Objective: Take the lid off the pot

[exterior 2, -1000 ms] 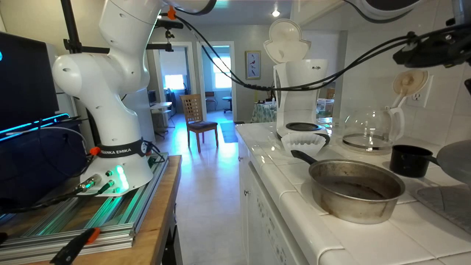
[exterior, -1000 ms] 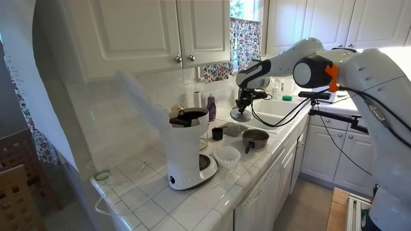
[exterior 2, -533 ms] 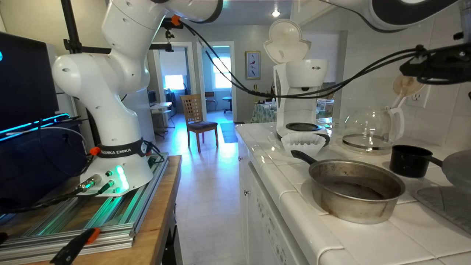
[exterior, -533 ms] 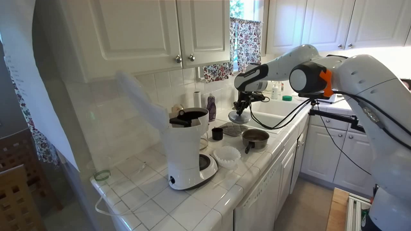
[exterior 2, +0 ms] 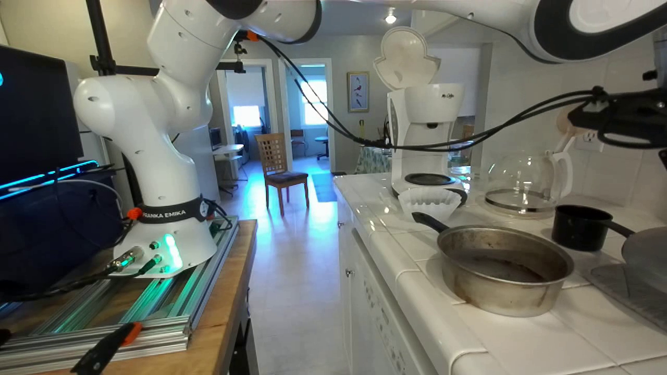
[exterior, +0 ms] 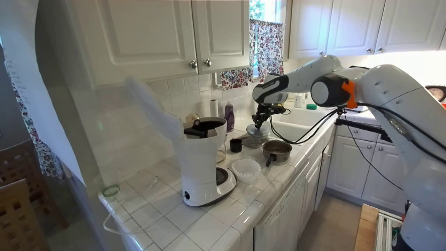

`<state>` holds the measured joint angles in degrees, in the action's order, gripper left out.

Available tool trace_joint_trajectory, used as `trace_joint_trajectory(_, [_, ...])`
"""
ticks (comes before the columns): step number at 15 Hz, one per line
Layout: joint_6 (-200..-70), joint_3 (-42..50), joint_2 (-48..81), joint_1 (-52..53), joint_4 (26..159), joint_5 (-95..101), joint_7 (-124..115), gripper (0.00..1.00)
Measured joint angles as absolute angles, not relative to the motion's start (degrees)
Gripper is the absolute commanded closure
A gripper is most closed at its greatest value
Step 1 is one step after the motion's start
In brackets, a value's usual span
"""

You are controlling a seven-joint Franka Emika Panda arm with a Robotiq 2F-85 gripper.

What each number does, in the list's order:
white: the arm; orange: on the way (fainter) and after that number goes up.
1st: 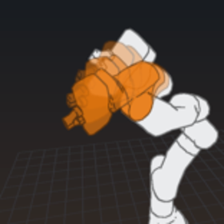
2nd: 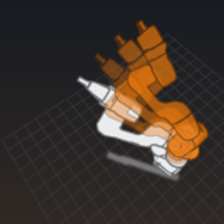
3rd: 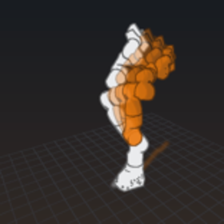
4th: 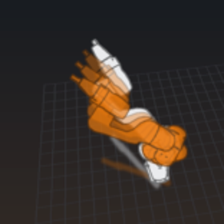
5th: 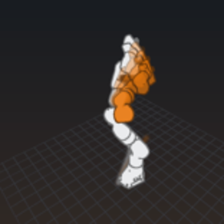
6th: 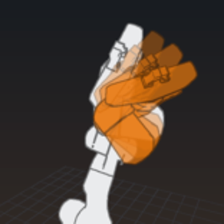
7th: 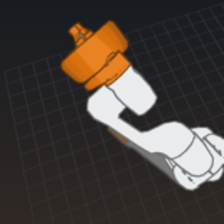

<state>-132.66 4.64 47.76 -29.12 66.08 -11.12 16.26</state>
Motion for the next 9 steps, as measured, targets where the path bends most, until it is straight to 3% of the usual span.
trace_joint_trajectory(9, [-132.22,4.38,51.12,-29.19,62.11,-11.12,16.28,0.94])
